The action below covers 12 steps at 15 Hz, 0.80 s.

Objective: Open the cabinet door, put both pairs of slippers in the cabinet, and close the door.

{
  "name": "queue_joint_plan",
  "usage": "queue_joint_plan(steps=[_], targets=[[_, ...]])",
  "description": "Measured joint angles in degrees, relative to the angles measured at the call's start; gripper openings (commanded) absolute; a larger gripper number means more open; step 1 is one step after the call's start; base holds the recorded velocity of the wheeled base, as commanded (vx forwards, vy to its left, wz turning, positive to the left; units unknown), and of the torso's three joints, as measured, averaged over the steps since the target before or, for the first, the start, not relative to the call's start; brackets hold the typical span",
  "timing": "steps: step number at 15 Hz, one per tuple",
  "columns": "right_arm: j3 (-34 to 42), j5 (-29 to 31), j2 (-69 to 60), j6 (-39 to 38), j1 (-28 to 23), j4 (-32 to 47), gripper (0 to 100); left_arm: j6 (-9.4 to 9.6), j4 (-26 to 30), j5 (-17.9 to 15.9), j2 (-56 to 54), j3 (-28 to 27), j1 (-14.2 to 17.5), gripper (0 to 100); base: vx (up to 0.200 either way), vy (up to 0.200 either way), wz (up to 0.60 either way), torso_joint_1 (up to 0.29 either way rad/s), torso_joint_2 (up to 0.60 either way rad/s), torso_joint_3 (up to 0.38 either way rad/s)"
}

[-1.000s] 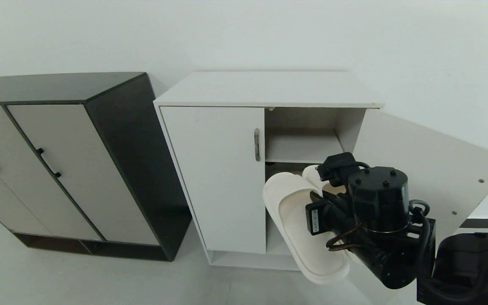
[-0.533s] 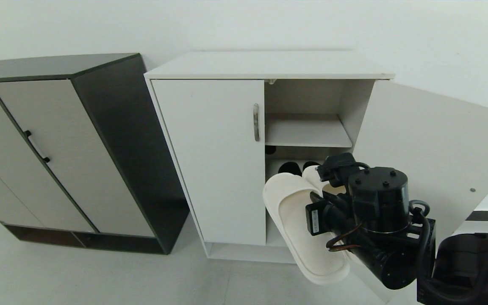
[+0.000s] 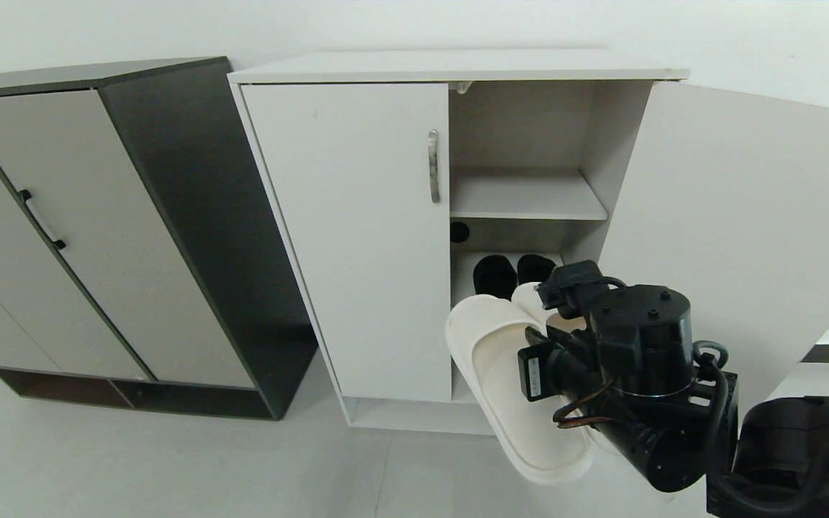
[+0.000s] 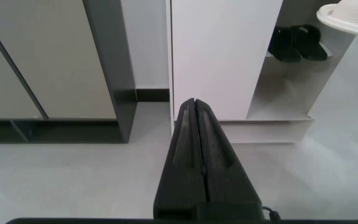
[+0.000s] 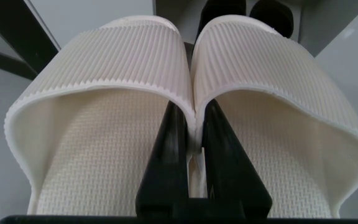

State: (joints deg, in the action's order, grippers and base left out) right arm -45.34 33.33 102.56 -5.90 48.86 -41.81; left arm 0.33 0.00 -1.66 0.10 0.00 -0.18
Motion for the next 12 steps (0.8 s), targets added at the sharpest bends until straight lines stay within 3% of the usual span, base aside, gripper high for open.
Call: queue_joint_plan(steps=[3, 12], targets=[[0.00, -0.02, 0.02, 0.00, 0.00, 0.00, 0, 0.00, 0.00, -0.01, 0.00, 0.00, 0.00, 0, 0.000, 0.000, -0.40, 0.003, 0.01, 0.013], [0.35, -1.28, 0.52, 0.16, 0.00, -2.39, 0, 0.00, 0.00, -0.01, 0.00, 0.00, -0.02, 0, 0.000, 0.000, 0.00, 0.000, 0.00, 0.000]])
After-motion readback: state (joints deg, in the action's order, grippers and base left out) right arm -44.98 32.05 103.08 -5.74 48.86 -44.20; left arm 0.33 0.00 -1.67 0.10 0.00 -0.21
